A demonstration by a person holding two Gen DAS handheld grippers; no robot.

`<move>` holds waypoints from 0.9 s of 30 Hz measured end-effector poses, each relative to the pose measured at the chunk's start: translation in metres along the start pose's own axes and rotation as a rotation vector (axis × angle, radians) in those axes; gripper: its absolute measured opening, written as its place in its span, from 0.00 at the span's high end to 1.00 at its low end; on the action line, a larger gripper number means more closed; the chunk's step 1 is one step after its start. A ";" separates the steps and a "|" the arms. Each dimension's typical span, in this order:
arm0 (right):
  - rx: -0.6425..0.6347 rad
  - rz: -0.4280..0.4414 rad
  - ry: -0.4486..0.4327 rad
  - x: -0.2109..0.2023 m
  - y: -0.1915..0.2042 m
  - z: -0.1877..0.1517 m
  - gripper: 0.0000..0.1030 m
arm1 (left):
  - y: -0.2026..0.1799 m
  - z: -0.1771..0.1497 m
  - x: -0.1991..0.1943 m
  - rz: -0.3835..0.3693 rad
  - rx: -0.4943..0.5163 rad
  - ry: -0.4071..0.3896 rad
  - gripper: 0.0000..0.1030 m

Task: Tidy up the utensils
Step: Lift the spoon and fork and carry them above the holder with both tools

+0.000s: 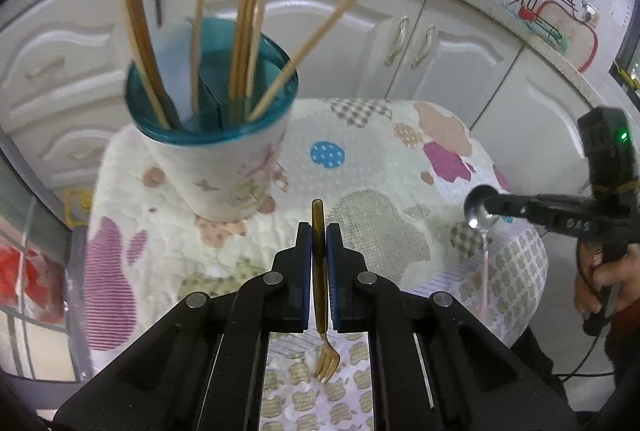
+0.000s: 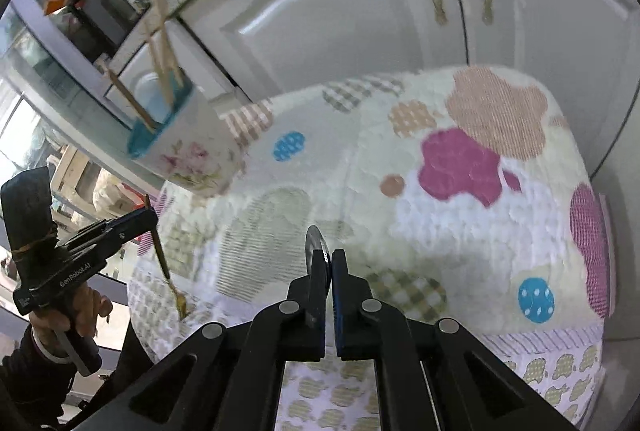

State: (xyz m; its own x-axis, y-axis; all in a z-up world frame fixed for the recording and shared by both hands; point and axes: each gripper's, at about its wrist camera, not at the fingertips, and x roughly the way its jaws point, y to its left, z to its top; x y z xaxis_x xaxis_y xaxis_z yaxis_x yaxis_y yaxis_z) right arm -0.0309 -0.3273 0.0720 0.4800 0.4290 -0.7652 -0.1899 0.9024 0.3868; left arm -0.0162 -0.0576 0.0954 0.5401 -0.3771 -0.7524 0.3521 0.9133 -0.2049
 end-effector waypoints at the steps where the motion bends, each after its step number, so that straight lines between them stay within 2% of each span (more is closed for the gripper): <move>1: -0.010 0.000 -0.007 -0.002 0.005 0.002 0.98 | 0.001 0.000 -0.003 0.004 -0.001 -0.005 0.94; 18: -0.135 0.063 -0.108 -0.020 0.078 0.047 0.98 | 0.031 0.010 -0.051 0.063 -0.055 -0.106 0.94; 27: -0.185 0.079 -0.170 -0.031 0.112 0.080 0.98 | 0.052 0.026 -0.082 0.040 -0.098 -0.150 0.94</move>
State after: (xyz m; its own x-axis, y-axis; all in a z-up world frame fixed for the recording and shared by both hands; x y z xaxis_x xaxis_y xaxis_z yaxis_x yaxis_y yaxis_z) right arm 0.0021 -0.2428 0.1802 0.5919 0.4992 -0.6328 -0.3780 0.8653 0.3291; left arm -0.0223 0.0165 0.1630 0.6626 -0.3520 -0.6612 0.2559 0.9360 -0.2418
